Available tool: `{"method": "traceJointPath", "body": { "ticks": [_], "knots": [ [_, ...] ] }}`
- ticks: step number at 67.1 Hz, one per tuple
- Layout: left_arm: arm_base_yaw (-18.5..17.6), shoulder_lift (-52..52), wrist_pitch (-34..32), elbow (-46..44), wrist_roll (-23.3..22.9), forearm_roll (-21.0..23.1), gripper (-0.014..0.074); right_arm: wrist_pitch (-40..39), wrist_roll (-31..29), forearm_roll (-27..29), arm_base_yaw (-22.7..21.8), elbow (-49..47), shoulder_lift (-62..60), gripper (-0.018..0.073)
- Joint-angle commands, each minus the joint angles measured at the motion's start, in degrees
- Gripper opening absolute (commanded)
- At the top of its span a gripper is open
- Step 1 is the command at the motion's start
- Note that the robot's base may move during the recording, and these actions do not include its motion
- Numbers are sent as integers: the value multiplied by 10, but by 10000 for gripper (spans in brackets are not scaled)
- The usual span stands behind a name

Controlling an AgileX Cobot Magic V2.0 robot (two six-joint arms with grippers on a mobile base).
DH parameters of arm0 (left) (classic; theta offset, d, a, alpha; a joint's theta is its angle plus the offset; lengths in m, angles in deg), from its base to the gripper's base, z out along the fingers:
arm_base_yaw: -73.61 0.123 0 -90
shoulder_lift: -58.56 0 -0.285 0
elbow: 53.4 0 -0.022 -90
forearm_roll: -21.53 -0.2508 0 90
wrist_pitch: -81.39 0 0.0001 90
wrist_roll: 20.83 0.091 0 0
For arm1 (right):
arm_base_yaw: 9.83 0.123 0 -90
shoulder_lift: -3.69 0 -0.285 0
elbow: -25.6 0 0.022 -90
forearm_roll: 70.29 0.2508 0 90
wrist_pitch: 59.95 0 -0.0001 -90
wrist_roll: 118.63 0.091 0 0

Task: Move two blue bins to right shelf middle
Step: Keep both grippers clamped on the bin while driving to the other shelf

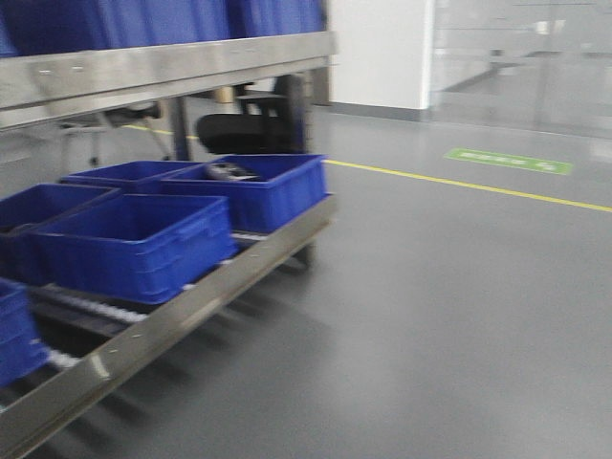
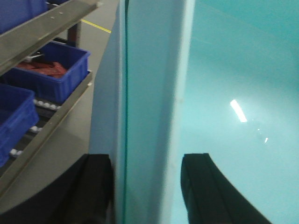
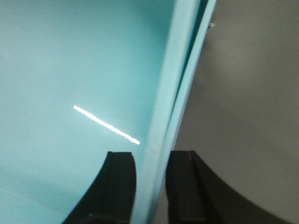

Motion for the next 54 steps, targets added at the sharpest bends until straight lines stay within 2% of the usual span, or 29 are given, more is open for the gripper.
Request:
{"method": "traceJointPath", "body": {
  "ticks": [1, 54],
  "knots": [
    [-2, -10, -36, -9, 16, 11, -111, -48, -20, 6, 0, -10, -10, -154],
    [-2, -10, -36, -9, 16, 11, -111, -48, -20, 6, 0, -10, -10, -154]
  ]
}}
